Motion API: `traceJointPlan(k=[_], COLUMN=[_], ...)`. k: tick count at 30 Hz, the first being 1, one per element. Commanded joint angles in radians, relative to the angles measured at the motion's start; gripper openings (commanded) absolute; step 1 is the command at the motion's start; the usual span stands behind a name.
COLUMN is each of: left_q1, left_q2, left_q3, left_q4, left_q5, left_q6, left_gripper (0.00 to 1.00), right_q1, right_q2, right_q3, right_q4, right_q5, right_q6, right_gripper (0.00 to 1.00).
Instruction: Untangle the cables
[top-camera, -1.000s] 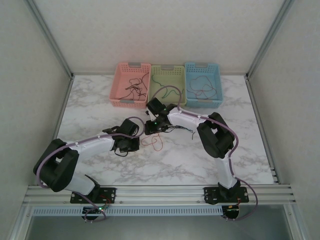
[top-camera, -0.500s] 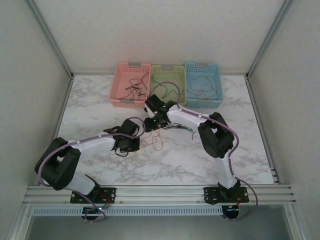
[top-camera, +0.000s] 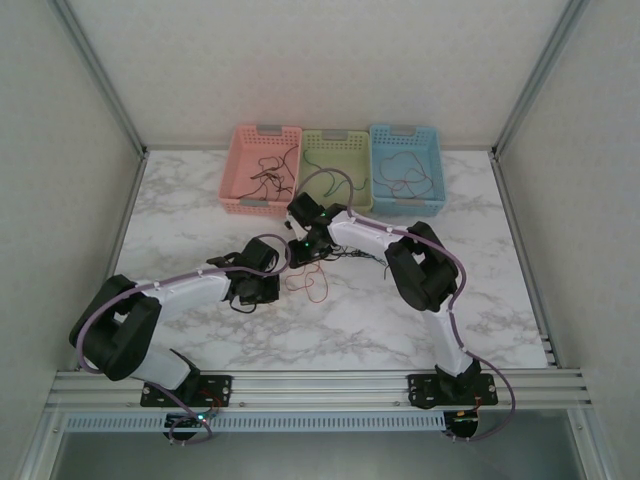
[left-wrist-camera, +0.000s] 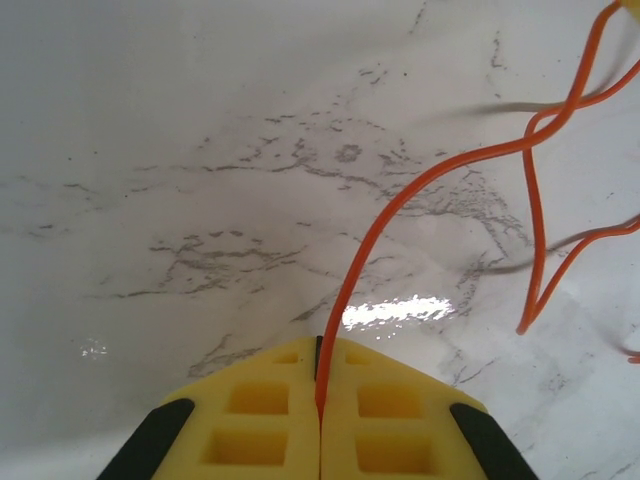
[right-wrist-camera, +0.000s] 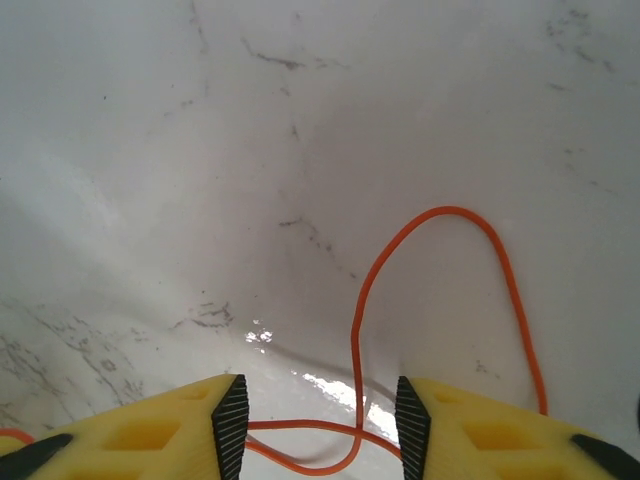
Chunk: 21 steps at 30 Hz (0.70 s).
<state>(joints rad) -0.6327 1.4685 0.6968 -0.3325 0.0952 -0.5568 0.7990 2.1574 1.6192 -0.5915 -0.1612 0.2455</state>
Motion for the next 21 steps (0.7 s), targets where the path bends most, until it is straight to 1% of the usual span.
traceJointPlan(k=[1,4,6,10,13,17,21], left_q1=[-0.006,-0.006,-0.007,-0.004,0.004,0.014,0.019], left_q2=[0.009,0.013,0.017,0.029,0.075,0.148,0.194], left_q3=[-0.009,-0.009,-0.008,-0.001,0.03,0.075,0.103], left_q4=[0.005,0.007,0.011,0.016,0.007,0.018,0.034], left_q5=[-0.014,-0.014,-0.016,-0.039,-0.058,-0.054,-0.052], left_q6=[0.003,0.003,0.003,0.0,0.011,0.023,0.026], left_gripper=[0.0,0.0,0.0,0.0,0.0,0.0,0.0], right_q1=[-0.001,0.0,-0.001,-0.009,-0.026,-0.044,-0.046], right_q2=[0.02,0.02,0.015,-0.009,-0.043,-0.049,-0.035], right_q3=[-0.022,-0.025,-0.03,-0.046,-0.079,-0.109,-0.132], right_q4=[-0.008,-0.008,-0.007,-0.001,0.029,0.056,0.064], right_q5=[-0.042,-0.055,-0.055,-0.061,-0.109,-0.21,-0.224], right_q6=[-0.01,-0.008,-0.012,-0.018,-0.017,-0.024,-0.035], right_gripper=[0.41,0.38,0.38,0.49,0.53,0.56,0.56])
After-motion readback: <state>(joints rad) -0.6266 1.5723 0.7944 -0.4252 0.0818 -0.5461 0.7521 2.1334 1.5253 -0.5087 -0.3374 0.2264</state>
